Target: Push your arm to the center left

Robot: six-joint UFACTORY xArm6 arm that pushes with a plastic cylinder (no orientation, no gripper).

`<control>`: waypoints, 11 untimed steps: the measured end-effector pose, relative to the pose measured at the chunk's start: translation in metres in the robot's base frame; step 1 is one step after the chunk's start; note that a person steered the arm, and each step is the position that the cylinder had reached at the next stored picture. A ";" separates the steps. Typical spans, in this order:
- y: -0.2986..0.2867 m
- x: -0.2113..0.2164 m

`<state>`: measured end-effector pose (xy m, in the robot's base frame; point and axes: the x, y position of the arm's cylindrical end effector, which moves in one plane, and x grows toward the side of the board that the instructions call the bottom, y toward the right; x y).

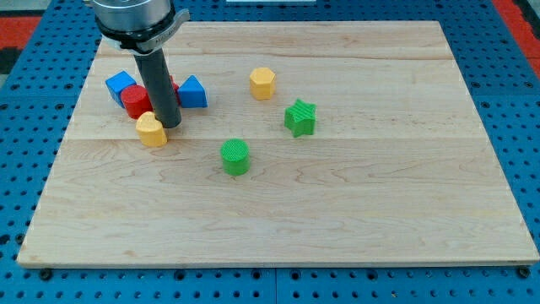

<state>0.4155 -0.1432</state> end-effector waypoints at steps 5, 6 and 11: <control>-0.135 0.114; -0.153 0.115; -0.019 0.032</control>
